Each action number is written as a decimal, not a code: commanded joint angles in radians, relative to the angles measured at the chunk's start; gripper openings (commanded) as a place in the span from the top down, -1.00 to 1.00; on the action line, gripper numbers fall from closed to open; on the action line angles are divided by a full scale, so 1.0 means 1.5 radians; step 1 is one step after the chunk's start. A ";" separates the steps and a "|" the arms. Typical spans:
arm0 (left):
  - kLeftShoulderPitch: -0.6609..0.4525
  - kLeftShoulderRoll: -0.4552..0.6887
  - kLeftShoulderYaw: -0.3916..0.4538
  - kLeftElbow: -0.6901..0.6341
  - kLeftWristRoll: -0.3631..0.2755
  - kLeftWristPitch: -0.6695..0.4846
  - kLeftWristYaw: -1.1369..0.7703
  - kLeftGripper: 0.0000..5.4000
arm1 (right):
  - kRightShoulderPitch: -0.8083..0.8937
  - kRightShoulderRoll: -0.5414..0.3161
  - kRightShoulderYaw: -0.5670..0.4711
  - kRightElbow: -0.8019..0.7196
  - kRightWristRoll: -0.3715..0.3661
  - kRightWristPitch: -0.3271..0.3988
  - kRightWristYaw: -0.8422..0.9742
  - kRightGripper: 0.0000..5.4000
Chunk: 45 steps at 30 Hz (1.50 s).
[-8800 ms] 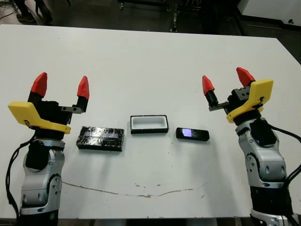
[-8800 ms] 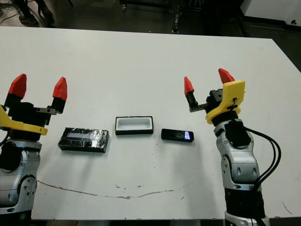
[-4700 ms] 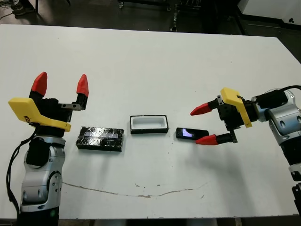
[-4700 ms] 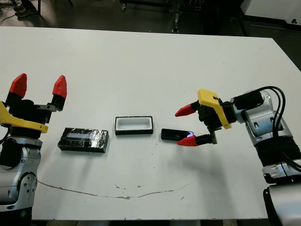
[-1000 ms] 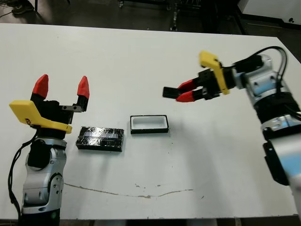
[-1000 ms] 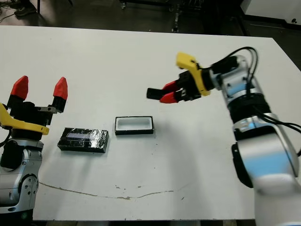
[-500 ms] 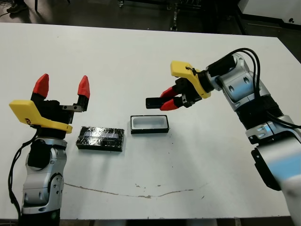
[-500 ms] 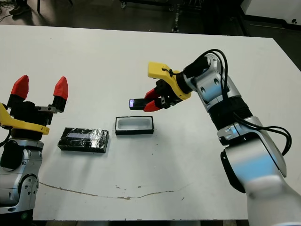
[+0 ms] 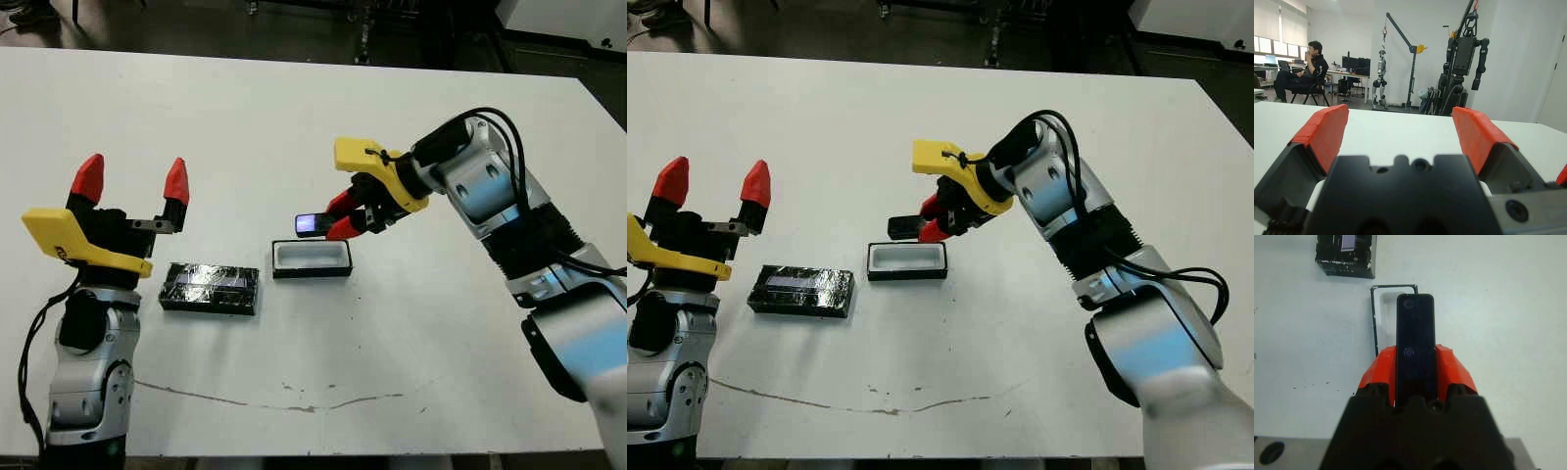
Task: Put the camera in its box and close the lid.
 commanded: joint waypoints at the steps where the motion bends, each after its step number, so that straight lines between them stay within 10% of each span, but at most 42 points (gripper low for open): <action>1: 0.010 -0.001 0.000 0.002 0.005 -0.001 0.001 -1.00 | 0.001 0.007 0.013 0.003 -0.008 0.003 -0.014 0.38; 45: 0.016 -0.004 -0.004 -0.009 -0.002 0.010 0.005 -1.00 | 0.016 0.059 0.057 0.082 -0.052 -0.114 -0.013 0.38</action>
